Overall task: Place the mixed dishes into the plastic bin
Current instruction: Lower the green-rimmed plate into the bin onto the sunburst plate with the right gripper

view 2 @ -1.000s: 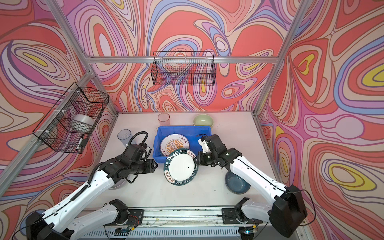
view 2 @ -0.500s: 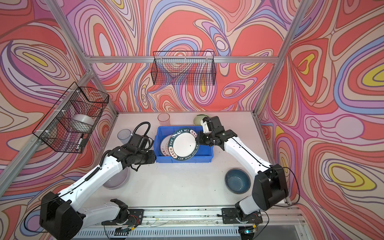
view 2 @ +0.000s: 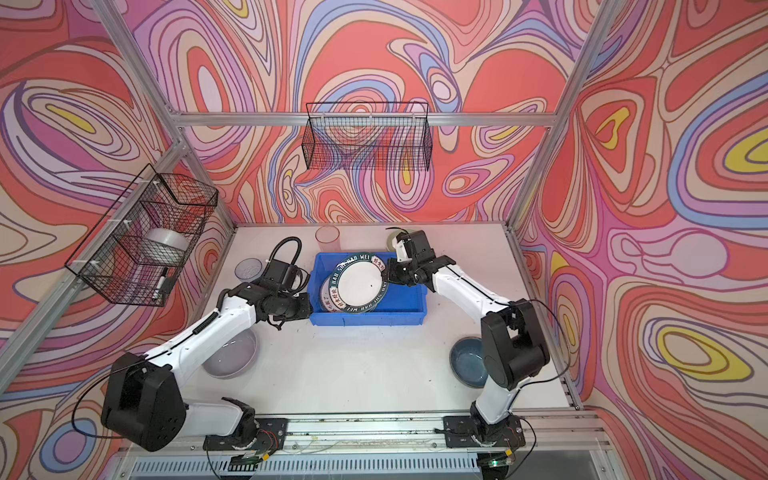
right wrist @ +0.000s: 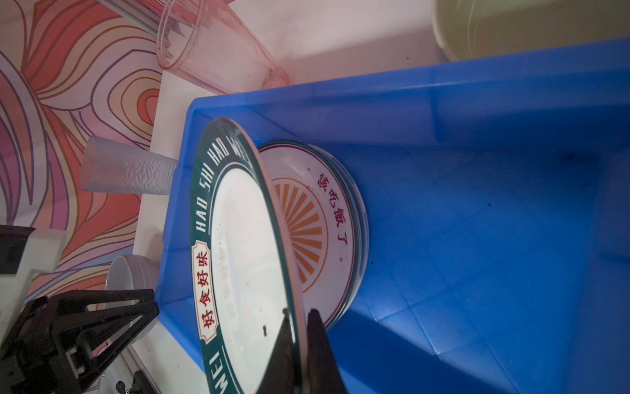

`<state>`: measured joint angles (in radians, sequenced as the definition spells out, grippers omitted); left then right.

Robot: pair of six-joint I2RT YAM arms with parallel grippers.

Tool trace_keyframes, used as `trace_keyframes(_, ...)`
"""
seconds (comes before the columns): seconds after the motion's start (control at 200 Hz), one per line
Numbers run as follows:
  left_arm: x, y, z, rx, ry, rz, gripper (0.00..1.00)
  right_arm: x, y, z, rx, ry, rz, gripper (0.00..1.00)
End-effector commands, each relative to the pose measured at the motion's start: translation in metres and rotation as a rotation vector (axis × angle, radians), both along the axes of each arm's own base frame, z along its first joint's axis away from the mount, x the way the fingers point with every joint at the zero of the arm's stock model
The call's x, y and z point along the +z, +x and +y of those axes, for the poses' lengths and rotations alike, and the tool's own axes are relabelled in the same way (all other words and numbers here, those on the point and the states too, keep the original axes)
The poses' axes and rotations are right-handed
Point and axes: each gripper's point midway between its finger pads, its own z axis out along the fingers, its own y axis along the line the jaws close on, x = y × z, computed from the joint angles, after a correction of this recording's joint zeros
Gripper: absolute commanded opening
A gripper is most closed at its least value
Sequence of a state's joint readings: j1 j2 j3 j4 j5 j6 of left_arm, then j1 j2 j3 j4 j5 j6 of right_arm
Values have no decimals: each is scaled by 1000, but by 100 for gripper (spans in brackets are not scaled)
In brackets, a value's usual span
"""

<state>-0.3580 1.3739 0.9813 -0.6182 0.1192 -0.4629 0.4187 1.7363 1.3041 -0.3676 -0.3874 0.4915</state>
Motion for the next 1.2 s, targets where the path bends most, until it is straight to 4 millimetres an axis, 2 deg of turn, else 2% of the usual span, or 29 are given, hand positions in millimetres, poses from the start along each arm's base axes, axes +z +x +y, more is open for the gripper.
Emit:
trace_keyframes(0.0,6,10,-5,-18,-20,-28,32,11,11,12,32,56,-37,0)
trace_keyframes(0.015,6,10,-5,-18,-19,-28,32,11,11,12,35,58,-37,0)
trace_keyframes(0.035,6,10,-5,-18,-19,-27,32,-2,12,13,35,52,-11,0)
trace_keyframes(0.11,5,10,-4,-17,-20,-26,31,-11,12,17,46,60,9,0)
trace_keyframes(0.396,8,11,-4,-17,-20,-29,29,-27,15,22,56,73,43,0)
trace_keyframes(0.661,10,11,-3,-14,-26,-34,26,-49,8,30,84,64,97,2)
trace_keyframes(0.942,12,10,-3,-14,-30,-39,23,-59,3,38,129,27,117,15)
trace_keyframes(1.197,12,10,-4,-5,-42,-41,23,-73,-1,39,130,-117,121,28)
